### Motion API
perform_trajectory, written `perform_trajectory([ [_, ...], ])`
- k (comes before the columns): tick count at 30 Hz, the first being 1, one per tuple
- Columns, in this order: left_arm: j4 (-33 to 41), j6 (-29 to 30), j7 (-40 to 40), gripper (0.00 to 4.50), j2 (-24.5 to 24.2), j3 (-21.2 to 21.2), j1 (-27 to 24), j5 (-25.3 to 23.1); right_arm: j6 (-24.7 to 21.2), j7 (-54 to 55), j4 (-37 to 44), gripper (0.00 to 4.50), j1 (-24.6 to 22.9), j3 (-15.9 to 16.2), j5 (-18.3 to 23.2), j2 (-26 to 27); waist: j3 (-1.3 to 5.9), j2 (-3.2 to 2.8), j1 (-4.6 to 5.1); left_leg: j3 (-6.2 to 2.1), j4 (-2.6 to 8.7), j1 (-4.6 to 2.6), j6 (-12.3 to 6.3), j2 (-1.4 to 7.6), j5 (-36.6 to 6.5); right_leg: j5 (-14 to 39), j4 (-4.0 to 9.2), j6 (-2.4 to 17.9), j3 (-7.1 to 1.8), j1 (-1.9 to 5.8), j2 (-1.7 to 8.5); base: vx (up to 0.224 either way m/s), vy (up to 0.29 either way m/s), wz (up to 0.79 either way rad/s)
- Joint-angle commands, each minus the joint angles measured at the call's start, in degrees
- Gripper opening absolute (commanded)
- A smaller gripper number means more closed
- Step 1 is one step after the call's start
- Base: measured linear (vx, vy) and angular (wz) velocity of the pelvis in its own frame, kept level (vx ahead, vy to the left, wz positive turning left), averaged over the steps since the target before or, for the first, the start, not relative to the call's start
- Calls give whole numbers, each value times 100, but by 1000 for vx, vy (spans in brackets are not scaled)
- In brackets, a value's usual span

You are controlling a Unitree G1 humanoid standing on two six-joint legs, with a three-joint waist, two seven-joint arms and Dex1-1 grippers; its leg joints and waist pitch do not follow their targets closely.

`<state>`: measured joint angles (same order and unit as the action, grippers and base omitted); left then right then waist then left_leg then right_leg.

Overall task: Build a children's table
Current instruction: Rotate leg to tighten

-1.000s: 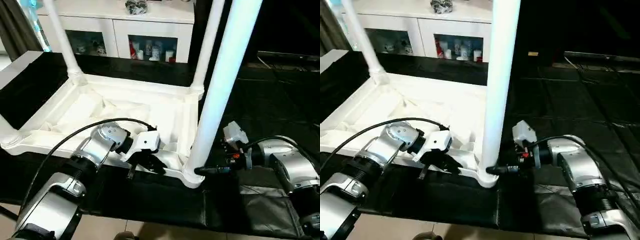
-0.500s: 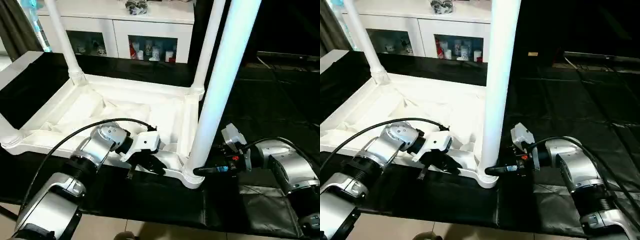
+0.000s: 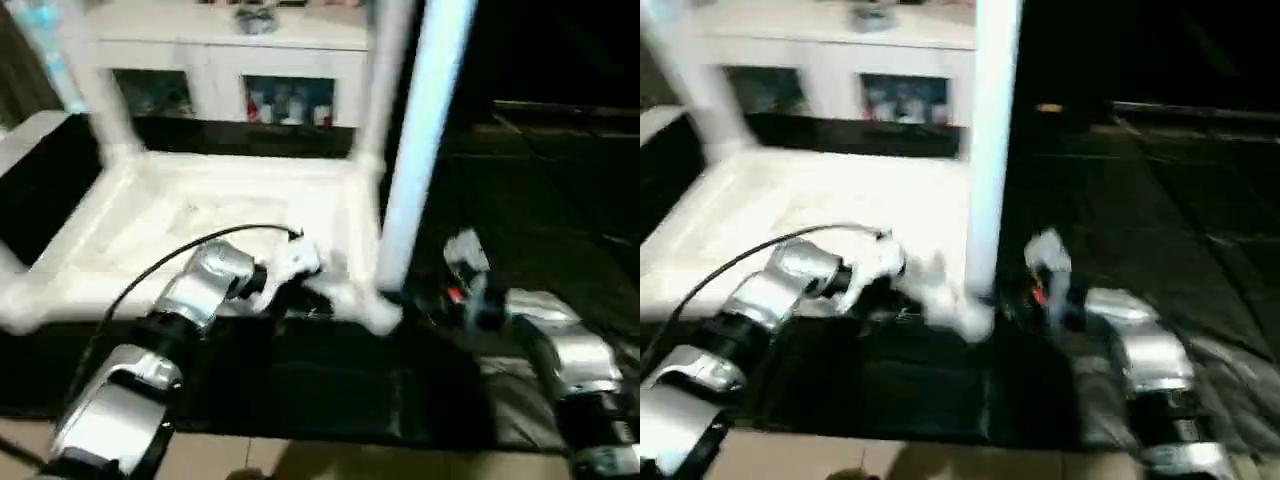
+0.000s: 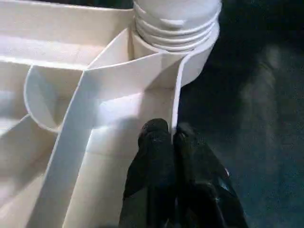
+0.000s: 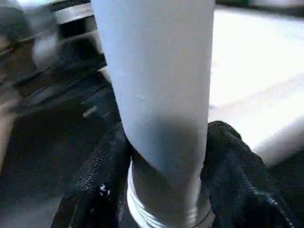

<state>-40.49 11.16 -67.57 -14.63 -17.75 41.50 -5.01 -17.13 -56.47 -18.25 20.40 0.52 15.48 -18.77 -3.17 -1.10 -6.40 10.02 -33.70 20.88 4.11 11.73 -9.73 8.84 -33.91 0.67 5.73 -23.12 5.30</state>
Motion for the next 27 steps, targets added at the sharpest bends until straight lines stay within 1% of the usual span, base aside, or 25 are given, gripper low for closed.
perform_trajectory([
  [1,149,262,719,0,442,327,315,288,-84,636,-21,198,107,283,-101,516,374,20,14,-109,457,-21,36,115,-1899,2940,576,611,-192,301,368,0,0,0],
  [2,119,376,1011,0,565,424,375,299,-18,1103,-111,198,142,292,-254,785,384,8,64,-104,445,-27,36,107,-1877,2837,566,657,-196,285,369,0,0,0],
  [3,81,460,1303,0,684,514,436,304,20,1417,-177,198,169,302,-361,963,378,16,101,-97,442,-19,36,95,-1860,2809,572,675,-196,272,358,0,0,0],
  [4,-35,619,1854,0,897,690,566,329,31,1899,-364,198,279,276,-461,1252,389,-2,148,-106,436,0,48,82,-1827,2783,550,696,-183,289,356,0,0,0],
  [5,-59,651,1981,0,949,727,598,335,0,2035,-430,198,325,251,-471,1319,388,0,181,-98,421,-20,51,66,-1812,2842,577,689,-174,268,346,0,0,0],
  [6,-85,666,2100,0,1016,758,637,347,-52,2273,-581,198,431,213,-511,1406,404,6,169,-89,409,-46,17,61,-1765,2789,595,693,-182,267,347,0,0,0],
  [7,-162,658,2324,0,1109,808,708,349,-44,2540,-817,198,589,205,-596,1492,416,-14,168,-82,406,-31,-44,72,-1608,2382,543,825,-215,273,340,0,0,0],
  [8,-208,646,2431,0,1154,823,749,341,-15,2645,-938,198,675,212,-640,1526,404,-19,185,-77,410,2,-65,69,-1548,2228,531,868,-214,279,320,0,0,0],
  [9,-230,674,2583,0,1220,851,785,308,12,2800,-1059,198,767,211,-711,1585,429,-17,186,-74,405,-6,-75,75,-1500,1977,495,939,-213,293,313,0,0,0],
  [10,-235,685,2665,0,1255,867,802,286,30,2870,-1102,198,812,199,-738,1619,442,-12,184,-68,396,-1,-112,81,-1362,1622,449,1042,-228,303,308,0,0,0],
  [11,-225,673,2687,0,1259,845,805,240,29,2916,-1120,198,842,141,-700,1660,444,-19,182,-61,391,-1,-141,84,-1308,1456,437,1105,-233,304,306,0,0,0],
  [12,-210,654,2656,0,1251,809,799,203,36,2932,-1125,198,859,87,-661,1684,452,6,170,-41,375,-6,-221,84,-1195,1190,417,1194,-243,309,309,0,0,0],
  [13,-153,682,2588,0,1226,767,763,176,102,2968,-1114,253,866,39,-671,1685,478,-2,147,-50,363,21,-293,85,-948,840,354,1276,-248,348,315,50,-1,1],
  [14,-115,704,2558,0,1212,751,738,163,137,2980,-1100,266,856,28,-683,1672,489,-2,137,-42,348,17,-372,90,-767,520,316,1364,-253,348,307,0,0,0],
  [16,-13,681,2452,0,1121,644,638,42,210,3028,-1053,270,791,-46,-751,1677,497,1,125,-37,331,34,-473,87,-605,215,272,1463,-256,365,310,0,0,0],
  [17,0,638,2396,0,1082,615,604,24,237,3008,-1010,270,750,-68,-741,1662,493,4,120,-34,328,38,-496,85,-606,201,275,1471,-258,363,316,0,0,0],
  [18,4,558,2319,0,1021,563,562,-15,359,2941,-935,302,683,-100,-710,1636,478,4,115,-28,334,29,-519,89,-665,293,291,1467,-256,355,313,0,0,0],
  [19,4,557,2318,0,1021,563,561,-16,359,2941,-934,302,683,-100,-710,1636,462,9,107,-22,344,20,-501,90,-801,538,319,1436,-255,351,325,0,0,0],
  [20,-44,427,2269,0,928,466,517,-90,488,2815,-815,313,575,-134,-632,1577,455,10,101,-23,353,7,-467,94,-934,788,355,1363,-255,343,327,0,0,0],
  [22,-77,336,2210,0,878,408,494,-106,544,2646,-750,320,499,-88,-588,1484,434,22,100,-18,369,-3,-404,104,-1094,1079,386,1269,-261,333,322,0,0,0],
  [23,-77,336,2210,0,878,408,494,-106,544,2646,-750,333,499,-88,-588,1484,434,10,93,-24,377,-8,-377,108,-1127,1157,390,1253,-259,330,326,0,0,0],
  [24,-118,265,1966,0,747,338,454,-95,652,2194,-576,347,289,2,-542,1184,422,20,103,-24,384,-11,-327,111,-1211,1305,406,1210,-259,320,319,0,0,0],
  [25,-124,274,1840,0,679,307,434,-93,723,1970,-489,355,188,26,-534,1025,416,38,86,-18,388,-18,-326,107,-1269,1438,433,1127,-258,328,319,0,0,0],
  [26,-124,287,1766,0,640,290,422,-95,762,1841,-438,360,130,34,-532,933,410,30,68,-20,384,-19,-326,110,-1315,1506,438,1090,-265,327,325,0,0,0],
  [27,-126,233,1643,0,578,257,401,-101,794,1621,-367,373,61,27,-500,769,412,52,71,-21,387,-7,-336,112,-1293,1489,431,1081,-267,335,324,0,0,0],
])
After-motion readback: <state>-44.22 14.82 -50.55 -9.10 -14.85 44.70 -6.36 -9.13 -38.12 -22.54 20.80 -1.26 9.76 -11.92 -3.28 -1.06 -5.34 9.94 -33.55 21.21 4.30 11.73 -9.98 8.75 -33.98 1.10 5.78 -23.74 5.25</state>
